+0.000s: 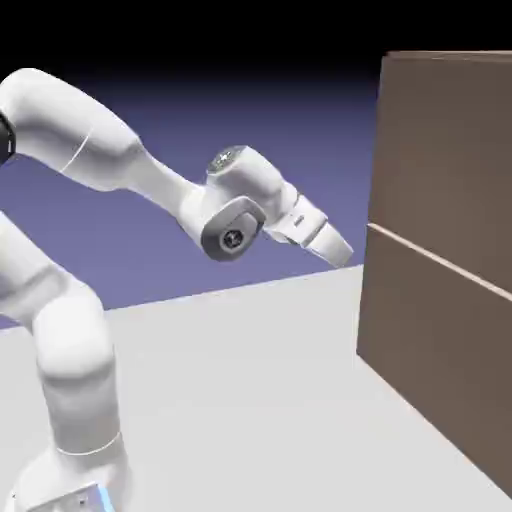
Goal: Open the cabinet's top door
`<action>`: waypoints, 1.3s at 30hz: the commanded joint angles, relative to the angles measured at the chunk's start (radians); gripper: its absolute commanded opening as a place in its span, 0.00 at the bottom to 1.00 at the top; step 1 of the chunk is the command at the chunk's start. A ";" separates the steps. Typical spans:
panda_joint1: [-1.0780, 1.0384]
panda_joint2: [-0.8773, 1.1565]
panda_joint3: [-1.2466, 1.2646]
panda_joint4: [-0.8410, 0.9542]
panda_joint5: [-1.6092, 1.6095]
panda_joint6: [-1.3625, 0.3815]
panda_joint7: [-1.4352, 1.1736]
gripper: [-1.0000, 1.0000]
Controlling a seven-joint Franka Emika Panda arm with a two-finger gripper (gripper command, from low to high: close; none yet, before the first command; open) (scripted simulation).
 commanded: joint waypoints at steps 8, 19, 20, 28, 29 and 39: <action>0.214 -0.072 -0.258 0.180 -0.348 0.049 0.189 0.50; 0.507 -0.170 -0.614 0.427 -0.826 0.116 0.448 0.50; 0.534 -0.179 -0.646 0.449 -0.870 0.122 0.472 0.50; 0.748 -0.251 -0.904 0.629 -1.218 0.171 0.660 0.50; 0.774 -0.260 -0.936 0.651 -1.261 0.177 0.684 0.50; 1.041 -0.349 -1.259 0.875 -1.696 0.238 0.919 0.50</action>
